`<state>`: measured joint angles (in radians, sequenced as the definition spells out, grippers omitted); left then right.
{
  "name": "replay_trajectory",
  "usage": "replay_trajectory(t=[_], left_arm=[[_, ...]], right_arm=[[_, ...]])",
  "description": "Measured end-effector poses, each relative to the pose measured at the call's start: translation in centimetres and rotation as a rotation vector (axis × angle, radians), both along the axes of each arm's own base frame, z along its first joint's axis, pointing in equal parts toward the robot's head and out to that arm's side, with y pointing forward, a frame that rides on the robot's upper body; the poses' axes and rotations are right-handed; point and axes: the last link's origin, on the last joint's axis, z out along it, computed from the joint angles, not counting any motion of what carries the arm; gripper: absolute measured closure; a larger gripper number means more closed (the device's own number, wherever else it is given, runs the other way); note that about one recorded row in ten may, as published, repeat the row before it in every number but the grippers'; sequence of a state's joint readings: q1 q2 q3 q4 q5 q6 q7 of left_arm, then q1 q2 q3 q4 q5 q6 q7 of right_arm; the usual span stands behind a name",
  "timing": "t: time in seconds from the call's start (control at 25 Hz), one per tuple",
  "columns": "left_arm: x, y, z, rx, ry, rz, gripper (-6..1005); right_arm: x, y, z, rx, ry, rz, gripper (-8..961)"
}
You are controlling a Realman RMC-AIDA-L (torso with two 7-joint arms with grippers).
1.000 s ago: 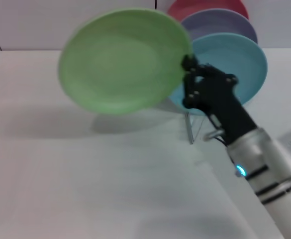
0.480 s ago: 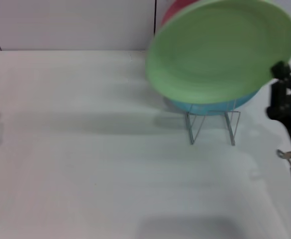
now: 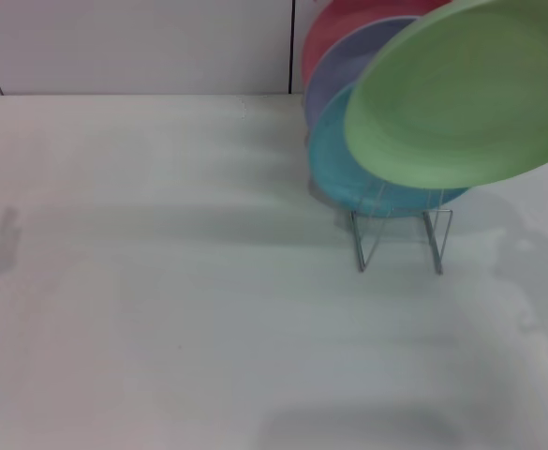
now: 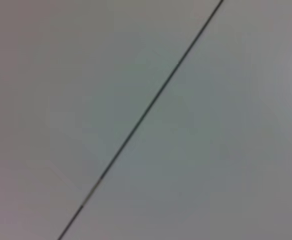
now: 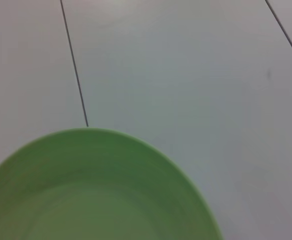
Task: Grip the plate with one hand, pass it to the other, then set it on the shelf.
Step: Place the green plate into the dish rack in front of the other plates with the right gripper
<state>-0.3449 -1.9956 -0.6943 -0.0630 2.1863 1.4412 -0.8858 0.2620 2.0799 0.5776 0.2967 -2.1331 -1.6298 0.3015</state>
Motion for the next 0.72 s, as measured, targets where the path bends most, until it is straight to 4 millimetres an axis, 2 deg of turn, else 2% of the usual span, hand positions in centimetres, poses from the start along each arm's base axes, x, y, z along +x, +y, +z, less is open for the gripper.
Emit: replay_trajectory(t=[0.48,0.72], left_arm=[[1.2,1.1,-1.0,-0.074,-0.021,-0.051,575],[1.2,1.2,-0.8,-0.086,-0.051,-0.054,575]], right_arm=[[0.2,1.7,0.2,-0.016,-0.028,-0.018,938],[0.5,1.9,0.0,-0.032,-0.036,-0.039,939]])
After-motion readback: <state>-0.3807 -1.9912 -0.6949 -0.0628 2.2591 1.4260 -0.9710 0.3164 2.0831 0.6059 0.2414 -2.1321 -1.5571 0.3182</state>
